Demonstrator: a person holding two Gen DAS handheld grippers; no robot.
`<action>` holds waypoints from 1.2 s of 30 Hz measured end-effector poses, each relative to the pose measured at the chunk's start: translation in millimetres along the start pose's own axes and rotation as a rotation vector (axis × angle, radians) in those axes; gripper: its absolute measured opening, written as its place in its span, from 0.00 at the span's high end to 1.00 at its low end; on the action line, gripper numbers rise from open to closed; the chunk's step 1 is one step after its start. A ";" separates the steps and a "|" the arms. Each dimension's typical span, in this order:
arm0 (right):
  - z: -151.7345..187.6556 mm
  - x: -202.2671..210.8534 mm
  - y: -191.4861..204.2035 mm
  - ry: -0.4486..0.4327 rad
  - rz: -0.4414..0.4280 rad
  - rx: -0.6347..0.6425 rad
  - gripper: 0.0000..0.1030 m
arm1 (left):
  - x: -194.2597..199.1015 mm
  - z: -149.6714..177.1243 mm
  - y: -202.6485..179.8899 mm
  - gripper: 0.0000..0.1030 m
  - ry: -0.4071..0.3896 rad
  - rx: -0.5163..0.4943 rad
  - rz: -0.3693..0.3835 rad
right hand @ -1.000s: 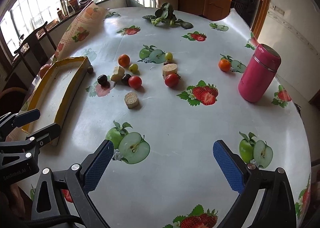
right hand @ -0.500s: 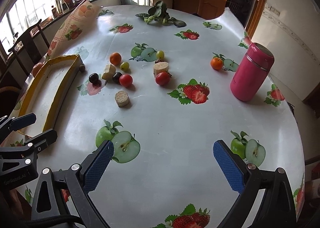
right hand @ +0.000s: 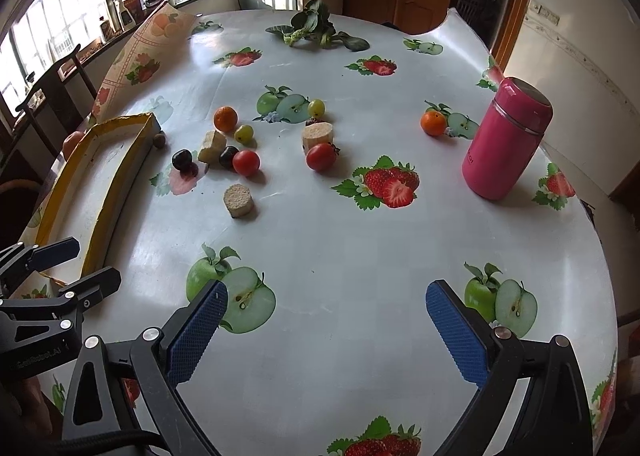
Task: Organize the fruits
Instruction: 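Move left gripper toward beige round slice while right gripper approaches red cherry tomato, then close left gripper on beige slice while right gripper closes on cherry tomato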
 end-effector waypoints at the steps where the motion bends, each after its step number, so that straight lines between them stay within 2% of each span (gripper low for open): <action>1: -0.4 -1.5 -2.1 0.001 -0.009 -0.004 0.07 | -2.3 -0.7 0.3 0.29 0.003 0.004 0.008; 4: -2.3 -9.6 -8.1 0.020 -0.029 -0.022 0.15 | -10.5 -6.3 0.0 0.29 0.007 0.006 0.029; 6: -4.6 -17.5 -12.8 0.039 -0.049 -0.047 0.23 | -18.2 -13.9 -0.2 0.29 0.008 0.010 0.039; 8: -9.2 -28.8 -17.6 0.070 -0.088 -0.083 0.37 | -28.9 -24.2 0.3 0.29 0.015 0.022 0.052; 11: -21.9 -49.5 -18.9 0.113 -0.141 -0.128 0.50 | -46.9 -41.4 0.0 0.29 0.024 0.045 0.075; 17: -64.7 -85.7 -0.4 0.102 -0.165 -0.119 0.50 | -80.6 -71.4 -9.5 0.29 0.041 0.031 0.083; 24: -102.2 -134.6 7.8 0.129 -0.162 -0.104 0.52 | -109.2 -86.9 -16.0 0.29 0.064 0.020 0.098; 25: -104.1 -141.1 8.9 0.140 -0.155 -0.097 0.54 | -113.0 -87.3 -15.8 0.33 0.066 0.020 0.100; 26: -105.6 -147.6 9.5 0.147 -0.146 -0.087 0.58 | -117.3 -87.1 -15.4 0.44 0.070 0.020 0.106; 27: -106.5 -153.4 10.3 0.158 -0.142 -0.080 0.61 | -122.5 -86.2 -15.5 0.50 0.083 0.019 0.118; 30: -106.2 -162.5 11.7 0.167 -0.171 -0.075 0.65 | -122.3 -86.0 -19.0 0.64 0.061 -0.025 0.087; 31: -106.2 -163.5 12.5 0.166 -0.181 -0.070 0.67 | -121.8 -86.0 -18.8 0.74 0.060 -0.031 0.093; 33: -104.4 -162.0 12.8 0.164 -0.185 -0.074 0.68 | -120.2 -86.2 -14.2 0.74 0.058 -0.021 0.122; 36: -101.3 -155.5 8.1 0.172 -0.206 -0.120 0.69 | -116.0 -83.1 -7.5 0.74 0.065 -0.010 0.123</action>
Point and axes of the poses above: each gripper's, at about its wrist camera, not at the fingertips, and x roughly against the way its jaws point, y to its left, z to its underside, the point moved 1 cm from there along -x, roughly the way its jaws point, and after that the axes turned 15 degrees about -x, right-handed, at the moved point
